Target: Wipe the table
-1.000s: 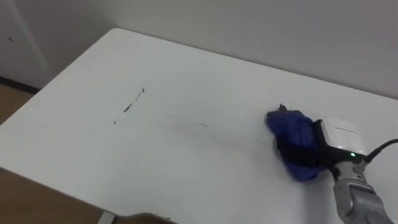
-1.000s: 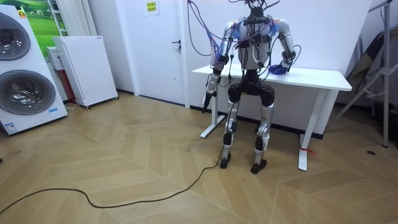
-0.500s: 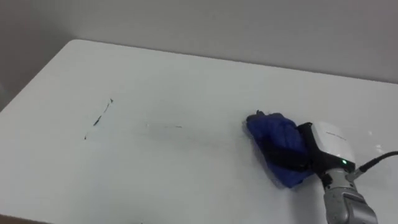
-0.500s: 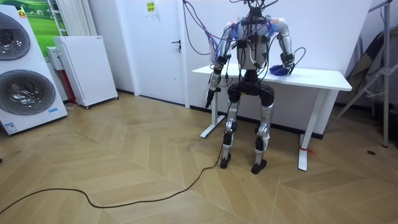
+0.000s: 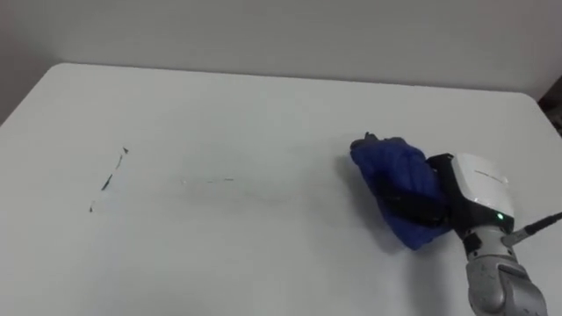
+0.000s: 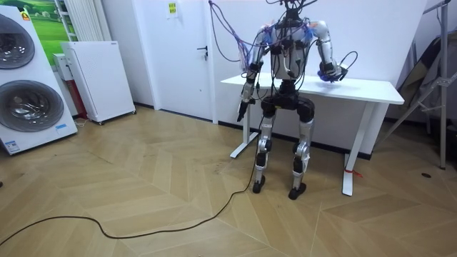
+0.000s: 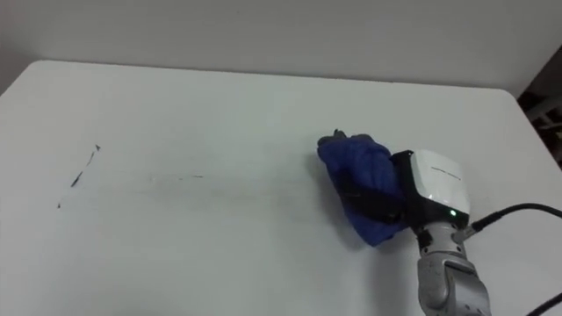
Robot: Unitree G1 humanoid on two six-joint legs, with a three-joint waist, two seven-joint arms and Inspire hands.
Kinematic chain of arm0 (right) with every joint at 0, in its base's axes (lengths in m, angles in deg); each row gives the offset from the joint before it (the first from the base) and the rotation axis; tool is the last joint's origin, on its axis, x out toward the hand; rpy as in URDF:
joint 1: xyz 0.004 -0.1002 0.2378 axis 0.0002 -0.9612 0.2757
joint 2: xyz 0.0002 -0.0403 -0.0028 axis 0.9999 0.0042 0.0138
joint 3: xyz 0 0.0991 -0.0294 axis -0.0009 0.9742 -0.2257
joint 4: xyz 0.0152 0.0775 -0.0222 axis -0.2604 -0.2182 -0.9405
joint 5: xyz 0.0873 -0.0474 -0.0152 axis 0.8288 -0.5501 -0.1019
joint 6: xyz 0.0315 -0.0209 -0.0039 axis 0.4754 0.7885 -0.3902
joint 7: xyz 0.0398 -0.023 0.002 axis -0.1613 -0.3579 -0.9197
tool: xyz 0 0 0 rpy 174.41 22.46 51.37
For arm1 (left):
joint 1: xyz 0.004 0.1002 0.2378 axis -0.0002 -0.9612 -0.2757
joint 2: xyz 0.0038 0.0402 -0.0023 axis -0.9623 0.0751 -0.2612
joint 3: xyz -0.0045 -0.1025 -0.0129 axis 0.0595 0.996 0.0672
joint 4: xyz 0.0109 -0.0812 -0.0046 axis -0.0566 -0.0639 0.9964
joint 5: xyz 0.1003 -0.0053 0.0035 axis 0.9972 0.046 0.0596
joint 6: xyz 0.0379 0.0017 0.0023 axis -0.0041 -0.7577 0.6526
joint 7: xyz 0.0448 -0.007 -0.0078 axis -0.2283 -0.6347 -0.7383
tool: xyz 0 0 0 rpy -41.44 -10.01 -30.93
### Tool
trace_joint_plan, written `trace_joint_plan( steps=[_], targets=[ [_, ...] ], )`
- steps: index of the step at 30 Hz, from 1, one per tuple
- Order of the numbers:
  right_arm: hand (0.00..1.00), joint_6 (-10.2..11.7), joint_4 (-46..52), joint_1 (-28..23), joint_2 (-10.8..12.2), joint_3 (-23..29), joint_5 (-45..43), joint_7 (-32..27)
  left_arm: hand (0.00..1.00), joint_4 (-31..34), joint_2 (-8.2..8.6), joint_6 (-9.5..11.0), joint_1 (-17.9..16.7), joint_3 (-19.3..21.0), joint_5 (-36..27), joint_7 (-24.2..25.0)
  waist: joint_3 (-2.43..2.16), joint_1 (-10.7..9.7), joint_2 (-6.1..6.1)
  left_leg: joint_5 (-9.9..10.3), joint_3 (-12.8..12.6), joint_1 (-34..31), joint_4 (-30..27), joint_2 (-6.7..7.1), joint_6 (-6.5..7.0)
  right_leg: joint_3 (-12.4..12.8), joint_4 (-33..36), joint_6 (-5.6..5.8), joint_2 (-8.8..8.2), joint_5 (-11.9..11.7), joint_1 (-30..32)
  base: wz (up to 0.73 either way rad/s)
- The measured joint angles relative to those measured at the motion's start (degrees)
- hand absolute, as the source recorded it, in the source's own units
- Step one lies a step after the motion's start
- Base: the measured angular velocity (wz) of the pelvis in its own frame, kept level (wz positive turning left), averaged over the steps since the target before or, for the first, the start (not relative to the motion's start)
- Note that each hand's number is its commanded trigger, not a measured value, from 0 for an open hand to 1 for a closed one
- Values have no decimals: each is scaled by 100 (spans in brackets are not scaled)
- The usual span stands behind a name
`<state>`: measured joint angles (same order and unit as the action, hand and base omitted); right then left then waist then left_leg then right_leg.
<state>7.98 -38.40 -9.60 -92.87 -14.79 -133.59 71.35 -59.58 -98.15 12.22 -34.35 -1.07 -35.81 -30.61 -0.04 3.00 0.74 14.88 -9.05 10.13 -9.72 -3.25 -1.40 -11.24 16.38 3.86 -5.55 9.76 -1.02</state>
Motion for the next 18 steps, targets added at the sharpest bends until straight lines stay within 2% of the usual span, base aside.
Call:
trace_joint_plan(
  steps=[1,2,3,9,10,12,13,14,18],
  targets=[
    [0,41,1,-24,24,131,42,-1,0,-38,6,21,-18,0,-44,2,2,-6,-8,5,0,0,2,0,9,-1,13,0,-2,0,1,0],
    [88,50,1,-28,29,181,67,-1,0,-58,6,38,-24,0,-53,6,2,-10,-12,8,0,0,1,1,12,0,17,0,-3,0,1,0],
    [100,68,1,-30,32,275,152,-2,0,-75,7,49,-18,5,-70,10,0,-28,-15,9,-1,0,1,2,13,-1,23,0,-5,0,3,0],
    [100,152,208,-204,28,531,406,-50,0,-189,11,76,-47,186,-20,54,-8,-118,-17,9,-22,5,2,1,14,32,49,-1,2,1,25,-2],
    [83,165,208,-249,28,531,426,-67,0,-190,11,77,-52,221,-20,54,-13,-123,-8,9,-33,11,1,3,14,42,49,-1,2,1,25,-4],
    [24,169,208,-328,28,529,446,-69,0,-189,8,93,-60,239,-20,51,-15,-119,12,9,-40,18,1,5,14,49,50,-1,2,1,24,0],
    [3,175,208,-361,28,529,482,-69,0,-188,9,115,-61,231,-20,51,-15,-122,20,9,-41,19,1,5,14,50,49,-1,2,1,23,0],
    [0,175,208,-373,28,530,498,-69,0,-188,9,120,-61,229,-21,51,-16,-126,24,9,-41,19,2,4,14,50,48,-1,3,1,24,0],
    [0,175,206,-392,28,543,572,-77,0,-188,8,164,-64,230,-21,51,-13,-144,54,9,-41,20,10,2,13,49,31,-2,9,0,22,0]
  ],
)
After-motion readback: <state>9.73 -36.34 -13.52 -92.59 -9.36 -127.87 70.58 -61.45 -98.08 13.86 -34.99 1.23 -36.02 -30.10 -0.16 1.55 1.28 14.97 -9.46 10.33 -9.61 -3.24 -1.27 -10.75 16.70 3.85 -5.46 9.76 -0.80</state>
